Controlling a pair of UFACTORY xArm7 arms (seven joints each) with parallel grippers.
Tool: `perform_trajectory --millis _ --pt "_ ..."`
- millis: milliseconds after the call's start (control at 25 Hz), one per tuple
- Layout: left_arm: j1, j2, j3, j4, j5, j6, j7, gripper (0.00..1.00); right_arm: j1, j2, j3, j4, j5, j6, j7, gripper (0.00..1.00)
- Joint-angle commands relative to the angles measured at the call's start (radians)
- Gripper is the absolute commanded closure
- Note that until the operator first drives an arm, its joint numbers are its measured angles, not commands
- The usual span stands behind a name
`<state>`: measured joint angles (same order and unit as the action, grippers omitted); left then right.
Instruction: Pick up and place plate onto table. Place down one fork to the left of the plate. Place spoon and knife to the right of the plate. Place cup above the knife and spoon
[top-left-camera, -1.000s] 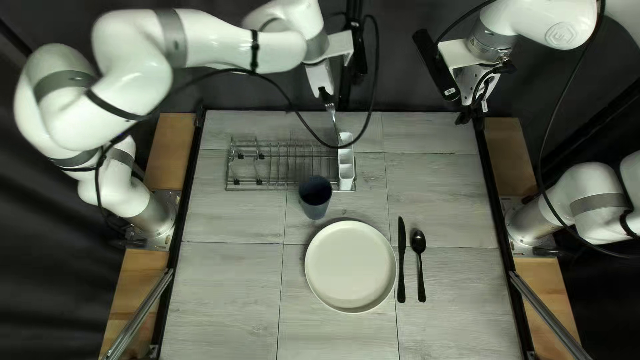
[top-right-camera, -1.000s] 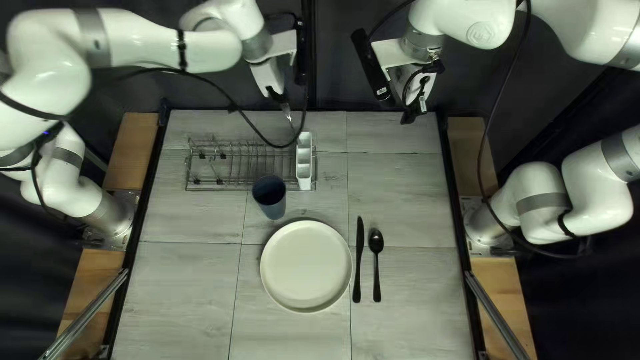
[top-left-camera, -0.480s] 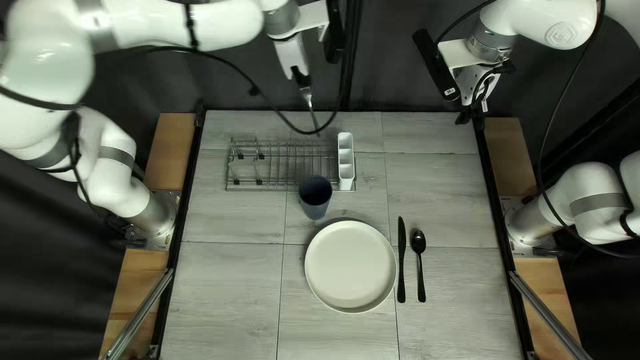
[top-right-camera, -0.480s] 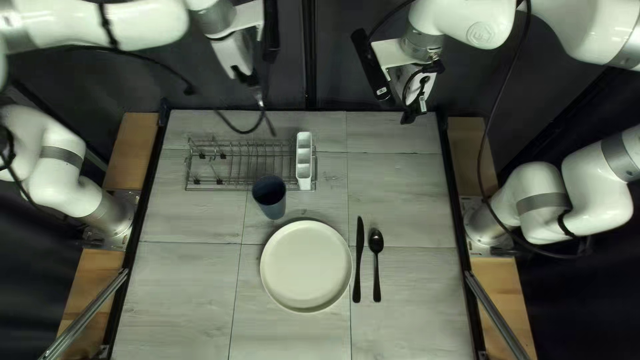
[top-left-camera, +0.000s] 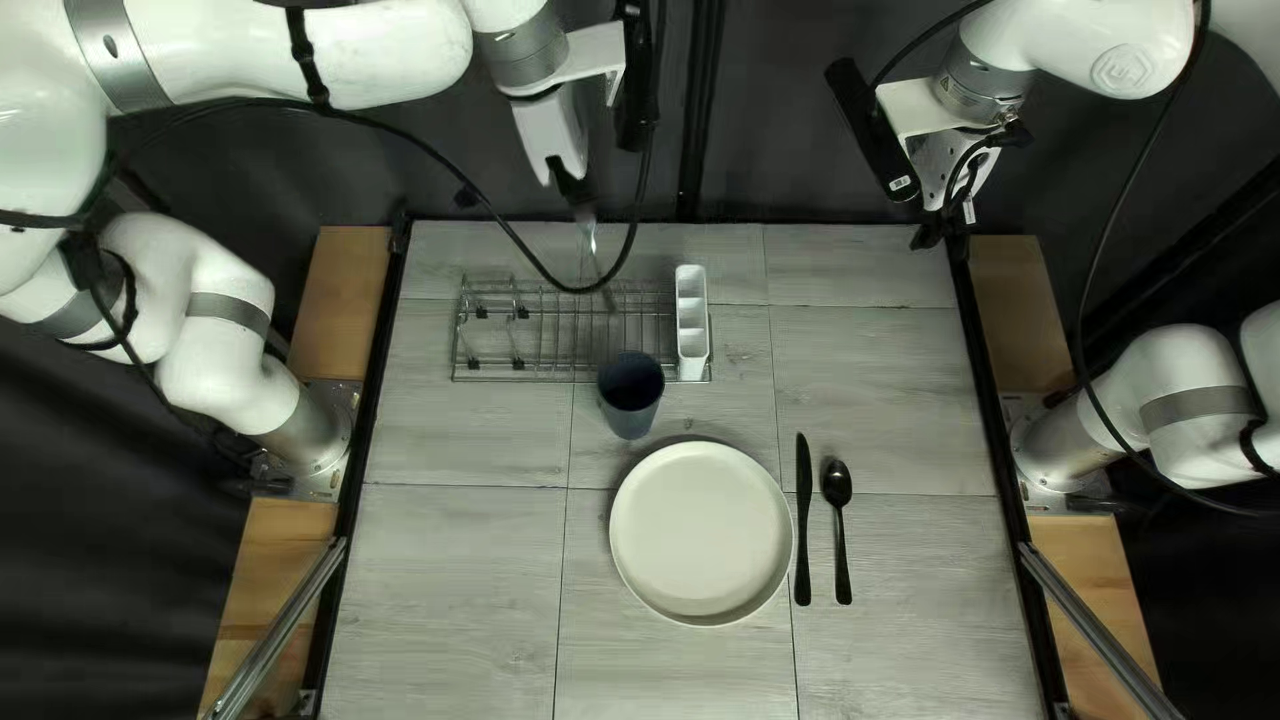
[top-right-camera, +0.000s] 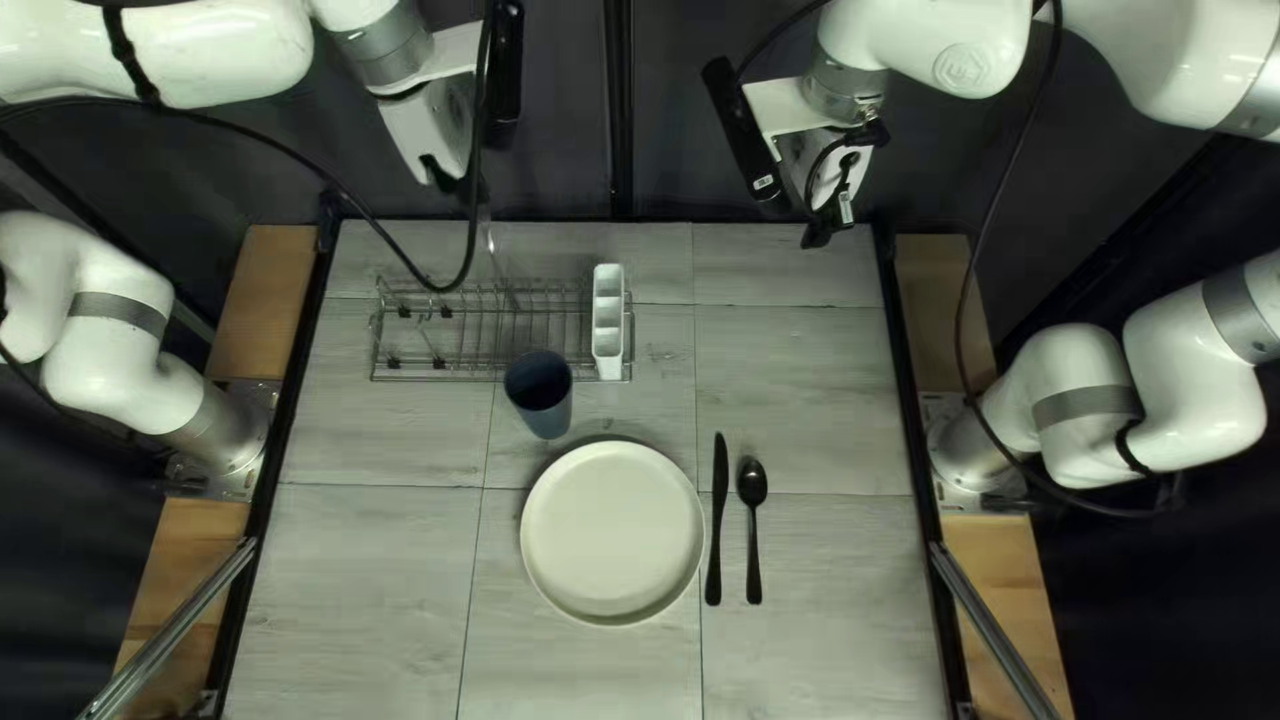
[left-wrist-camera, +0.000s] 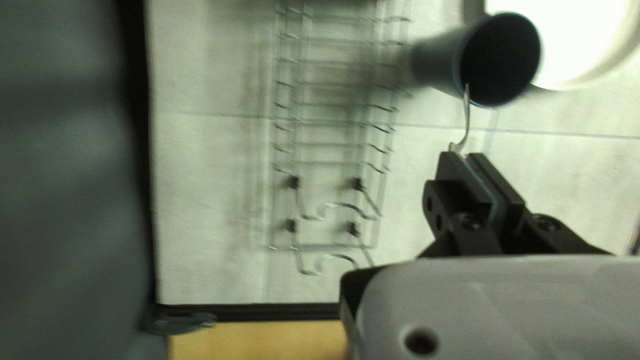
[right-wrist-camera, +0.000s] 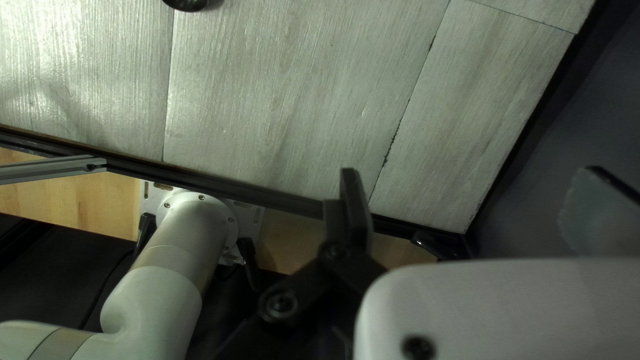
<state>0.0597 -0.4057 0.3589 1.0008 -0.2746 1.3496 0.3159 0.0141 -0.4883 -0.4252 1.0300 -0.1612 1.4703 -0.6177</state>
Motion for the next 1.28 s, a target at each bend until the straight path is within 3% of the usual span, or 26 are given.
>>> perform_trajectory --millis 40,280,480,600,800,1160,1280 --pt "-0.056 -0.014 -0.064 -0.086 -0.088 -0.041 -0.049 1.0 0.0 0.0 0.0 0.0 0.0 0.0 0.0 0.0" --pt "-0.056 -0.014 -0.064 -0.086 -0.088 -0.041 -0.049 1.0 0.0 0.0 0.0 0.0 0.0 0.0 0.0 0.0" --pt "-0.079 -0.051 -0.099 -0.246 -0.196 -0.181 -0.086 1.0 0.0 0.0 0.0 0.0 0.0 0.0 0.0 0.0" --pt "-0.125 0.016 -0.105 -0.295 -0.302 -0.243 -0.04 1.0 0.0 0.0 0.0 0.0 0.0 0.0 0.0 0.0" --pt "-0.184 0.183 -0.105 -0.298 -0.44 -0.27 0.108 1.0 0.0 0.0 0.0 0.0 0.0 0.0 0.0 0.0" --pt "-0.182 0.18 -0.099 -0.315 -0.457 -0.276 0.119 1.0 0.0 0.0 0.0 0.0 0.0 0.0 0.0 0.0" --pt "-0.186 0.165 -0.118 -0.366 -0.47 -0.372 0.108 1.0 0.0 0.0 0.0 0.0 0.0 0.0 0.0 0.0"
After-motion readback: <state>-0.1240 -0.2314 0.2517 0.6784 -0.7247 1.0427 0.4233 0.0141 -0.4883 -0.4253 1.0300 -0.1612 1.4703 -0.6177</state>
